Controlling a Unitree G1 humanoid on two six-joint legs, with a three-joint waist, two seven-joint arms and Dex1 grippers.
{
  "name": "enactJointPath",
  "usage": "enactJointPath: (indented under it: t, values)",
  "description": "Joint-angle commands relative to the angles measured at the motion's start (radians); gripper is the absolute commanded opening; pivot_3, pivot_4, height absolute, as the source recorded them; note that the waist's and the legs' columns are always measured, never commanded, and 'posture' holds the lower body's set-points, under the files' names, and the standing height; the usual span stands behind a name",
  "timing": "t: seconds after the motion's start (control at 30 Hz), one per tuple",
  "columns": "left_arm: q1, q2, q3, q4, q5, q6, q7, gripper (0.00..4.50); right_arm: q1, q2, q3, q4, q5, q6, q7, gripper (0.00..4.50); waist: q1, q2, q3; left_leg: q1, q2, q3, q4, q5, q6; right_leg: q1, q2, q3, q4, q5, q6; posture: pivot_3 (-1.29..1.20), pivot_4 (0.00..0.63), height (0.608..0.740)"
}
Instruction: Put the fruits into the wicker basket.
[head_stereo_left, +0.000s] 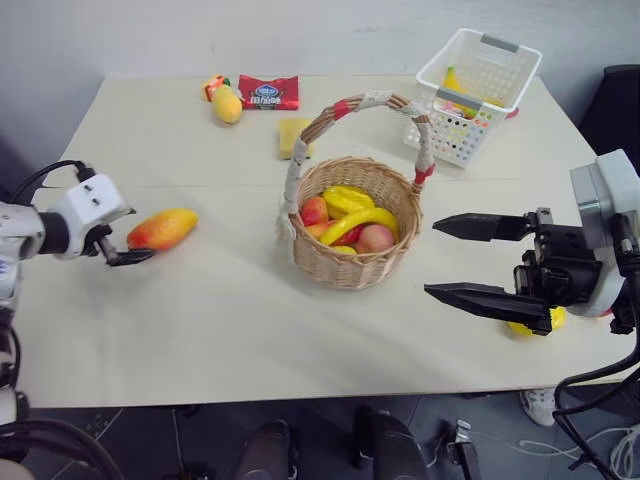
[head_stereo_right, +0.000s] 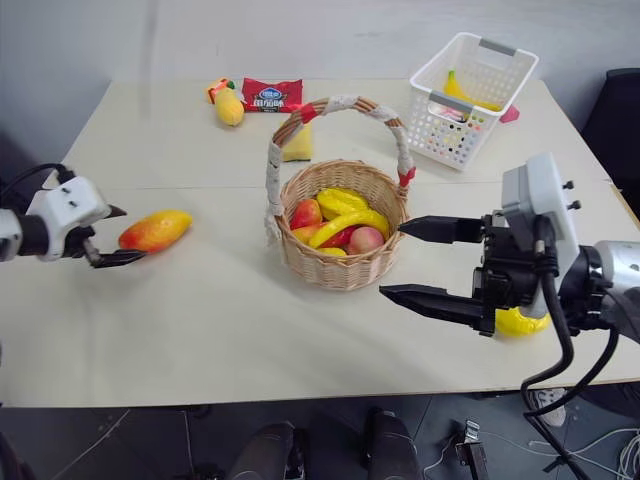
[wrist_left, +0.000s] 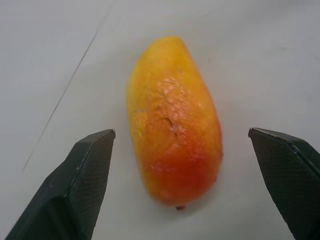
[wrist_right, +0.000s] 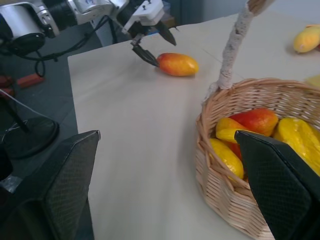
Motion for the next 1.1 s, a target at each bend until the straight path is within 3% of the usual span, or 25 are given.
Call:
enactJointPath:
  t: [0.03,0.23,0.43,0.5,0.6,0.73,0.87,1.0,1.1]
  values:
    - [-0.063,-0.044,-0.036,0.084,0.059,-0.029,0.044,4.50,-0.040,-0.001,0.031,-0.009,-0.009,-0.046,0.000,4.48,-0.003,0.000,0.000,0.000,0.000,0.000,0.002,-0.001,0.001,0.000,0.000,0.000,0.000,0.000,0.001,0.00,0.150,0.740]
    - [-0.150,-0.079,-0.119,0.242,0.179,-0.078,0.095,4.50,-0.069,-0.002,0.057,0.013,-0.020,-0.073,-0.004,4.48,-0.011,-0.002,0.000,0.001,0.001,0.000,0.006,-0.001,0.002,0.001,0.000,0.002,0.002,0.003,0.004,0.00,0.150,0.740]
    - [-0.176,-0.076,-0.120,0.272,0.192,-0.121,0.082,3.07,-0.046,0.003,0.043,-0.001,-0.011,-0.090,-0.023,4.50,-0.010,-0.003,0.000,0.001,0.001,0.000,0.006,-0.001,0.002,0.001,0.000,0.003,0.002,0.003,0.004,0.00,0.150,0.740]
    - [-0.162,-0.067,-0.096,0.227,0.155,-0.089,0.032,2.90,-0.036,0.004,0.041,-0.005,-0.015,-0.094,-0.023,4.50,-0.010,-0.003,0.000,0.001,0.001,0.000,0.006,-0.002,0.002,0.000,0.000,0.003,0.002,0.003,0.004,0.00,0.150,0.740]
    - [-0.094,-0.037,-0.023,0.035,0.012,0.040,-0.132,2.90,0.002,0.001,0.015,-0.012,-0.021,-0.103,-0.019,4.50,-0.010,-0.003,0.000,0.001,0.001,0.000,0.006,-0.002,0.002,0.000,0.000,0.003,0.002,0.003,0.004,0.00,0.150,0.740]
    - [0.058,0.057,0.077,-0.398,-0.255,0.347,-0.362,2.90,0.048,-0.002,-0.015,-0.019,-0.021,-0.117,-0.021,4.50,-0.015,-0.004,0.001,-0.001,0.002,-0.001,0.006,-0.002,0.002,0.000,0.000,0.003,0.001,0.003,0.004,0.00,0.150,0.740]
    - [0.083,0.089,0.137,-0.696,-0.473,0.619,-0.388,2.90,0.094,0.001,-0.044,-0.022,-0.028,-0.128,-0.021,4.50,-0.010,-0.003,0.000,0.000,0.002,-0.001,0.008,-0.002,0.002,0.001,0.000,0.003,0.001,0.003,0.004,0.00,0.150,0.740]
    - [-0.103,-0.063,0.133,-0.798,-0.638,0.905,-0.220,2.90,0.131,0.008,-0.063,-0.028,-0.027,-0.139,-0.026,4.50,0.004,-0.003,0.001,0.002,0.001,-0.005,0.010,-0.001,0.003,0.006,0.000,0.004,0.001,0.004,0.005,0.00,0.150,0.740]
    - [-0.215,-0.198,0.111,-0.814,-0.695,1.023,-0.102,2.90,0.145,0.012,-0.065,-0.035,-0.024,-0.145,-0.034,4.50,0.000,-0.003,0.001,0.003,0.000,-0.006,0.011,-0.001,0.004,0.009,0.000,0.005,0.000,0.006,0.006,0.00,0.150,0.740]
